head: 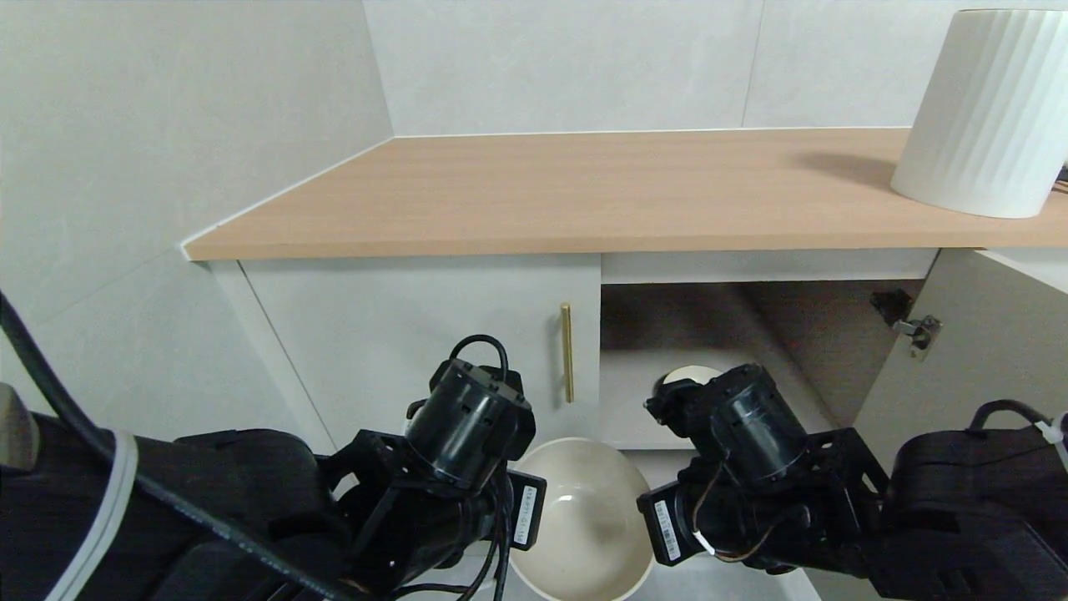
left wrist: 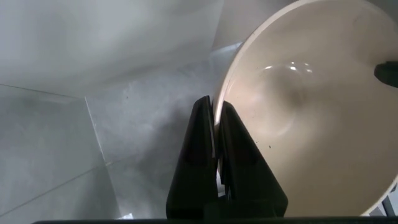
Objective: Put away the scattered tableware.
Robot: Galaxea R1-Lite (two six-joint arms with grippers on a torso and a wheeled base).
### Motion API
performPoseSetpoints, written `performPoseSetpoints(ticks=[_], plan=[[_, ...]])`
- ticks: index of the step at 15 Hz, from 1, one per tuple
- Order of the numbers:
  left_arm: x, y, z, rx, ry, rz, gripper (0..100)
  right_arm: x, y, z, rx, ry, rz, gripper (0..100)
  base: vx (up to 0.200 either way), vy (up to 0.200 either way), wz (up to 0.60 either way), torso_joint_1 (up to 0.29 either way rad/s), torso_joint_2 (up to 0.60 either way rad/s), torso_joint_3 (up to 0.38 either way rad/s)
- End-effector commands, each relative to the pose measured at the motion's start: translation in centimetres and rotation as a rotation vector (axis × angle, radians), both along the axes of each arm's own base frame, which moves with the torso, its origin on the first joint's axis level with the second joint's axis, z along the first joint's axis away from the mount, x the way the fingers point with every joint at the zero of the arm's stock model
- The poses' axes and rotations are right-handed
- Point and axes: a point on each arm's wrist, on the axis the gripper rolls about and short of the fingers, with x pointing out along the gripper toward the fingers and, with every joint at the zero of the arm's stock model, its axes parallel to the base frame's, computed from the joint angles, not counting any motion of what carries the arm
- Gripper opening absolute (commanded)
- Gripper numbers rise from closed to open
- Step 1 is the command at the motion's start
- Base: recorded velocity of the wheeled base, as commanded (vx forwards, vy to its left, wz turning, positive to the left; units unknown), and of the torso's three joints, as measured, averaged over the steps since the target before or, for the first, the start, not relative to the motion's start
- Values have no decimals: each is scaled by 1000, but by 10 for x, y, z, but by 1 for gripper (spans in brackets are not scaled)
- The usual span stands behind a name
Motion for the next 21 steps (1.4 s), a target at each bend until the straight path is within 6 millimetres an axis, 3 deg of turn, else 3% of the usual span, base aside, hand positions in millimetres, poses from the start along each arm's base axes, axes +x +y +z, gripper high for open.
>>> performPoseSetpoints(ticks=[1,11,15,21], plan=[[-1,1,1,-1,-1,1,100,0,0,-1,-3,3,0,0,0,0,0,0,0,0],[-1,1,3,-4,-6,2,100,6,-1,-13,-100,27,-52,0,0,0,0,0,0,0],[-2,3,6,6,-30,25,100,38,-36,-15,-142,96,-263,0,0,0,0,0,0,0],[-2,3,7,8,-38,31,100,110,-77,-32,-60,115,-645,0,0,0,0,0,0,0]])
